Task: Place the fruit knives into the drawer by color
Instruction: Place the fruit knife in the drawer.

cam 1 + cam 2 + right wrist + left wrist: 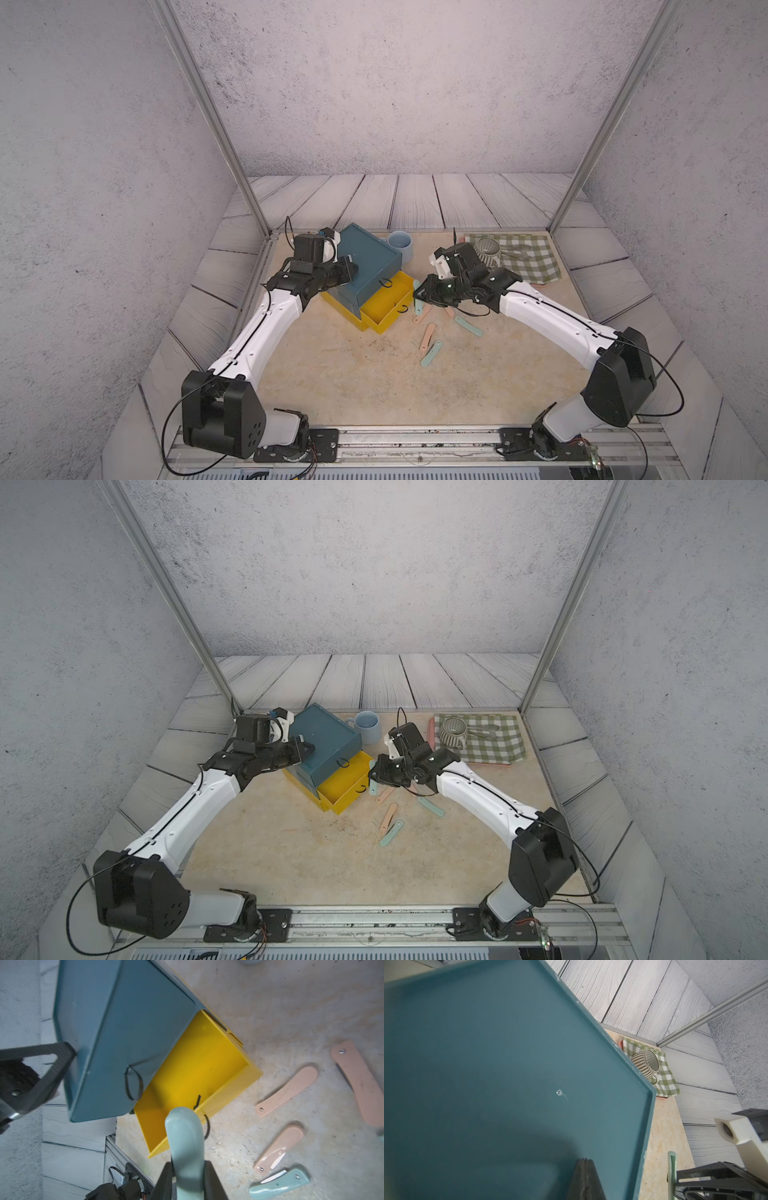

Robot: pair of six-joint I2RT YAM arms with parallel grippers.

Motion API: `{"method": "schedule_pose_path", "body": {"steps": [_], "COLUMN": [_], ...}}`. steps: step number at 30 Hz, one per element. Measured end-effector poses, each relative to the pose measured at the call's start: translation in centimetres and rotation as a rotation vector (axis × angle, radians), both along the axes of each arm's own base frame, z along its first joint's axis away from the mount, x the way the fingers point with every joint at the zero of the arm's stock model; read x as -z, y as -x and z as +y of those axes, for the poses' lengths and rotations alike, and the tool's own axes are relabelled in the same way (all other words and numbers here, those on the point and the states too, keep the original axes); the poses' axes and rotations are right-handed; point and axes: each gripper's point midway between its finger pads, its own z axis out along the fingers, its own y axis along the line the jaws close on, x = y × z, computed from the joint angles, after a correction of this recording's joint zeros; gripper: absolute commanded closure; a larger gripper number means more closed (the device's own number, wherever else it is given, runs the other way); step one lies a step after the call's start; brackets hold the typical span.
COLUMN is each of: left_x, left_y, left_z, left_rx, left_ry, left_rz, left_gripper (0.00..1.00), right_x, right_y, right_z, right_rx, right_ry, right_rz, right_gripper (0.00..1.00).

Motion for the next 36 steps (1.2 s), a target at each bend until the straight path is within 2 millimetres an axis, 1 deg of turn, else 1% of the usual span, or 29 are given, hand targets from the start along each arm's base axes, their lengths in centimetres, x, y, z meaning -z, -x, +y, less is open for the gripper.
{"method": "schedule_pose_path", "body": {"steps": [3, 6, 11, 16, 27, 36], "left_x": [0.0, 0.0, 0.0, 0.0, 0.0, 0.0], "left_y": [0.0, -0.1, -0.1, -0.1, -0.1, -0.1], "left_z": [0.0, 0.0, 0.0, 0.0, 0.0, 0.0], "left_rx": [-0.001, 0.0, 0.0, 0.0, 0.0, 0.0], "left_ry": [0.001, 0.003, 0.004, 0.004, 0.004, 0.004], "left_rz": [-0.001, -0.004, -0.007, -0.007, -0.009, -0.009], "left_gripper": [1.0, 1.0, 1.0, 1.0, 1.0, 1.0], "right_x": [-0.6, -0.5, 0.5, 1.6, 3.7, 3.4], "right_y": [-0.3, -1.0, -2.0, -2.4, -3.0, -3.6], "right_z": [0.9, 1.6, 2.6, 3.6, 4.2, 4.7], "right_rx": [0.027, 0.073, 0.146, 0.178, 0.21, 0.214], "right_ry": [-0.041, -0.07, -0.106, -0.12, -0.101, -0.117], "right_rz": [0.003, 0.021, 0.054, 0.084, 0.122, 0.12], "right_gripper": [0.83, 0.83, 0.83, 0.83, 0.83, 0.83]}}
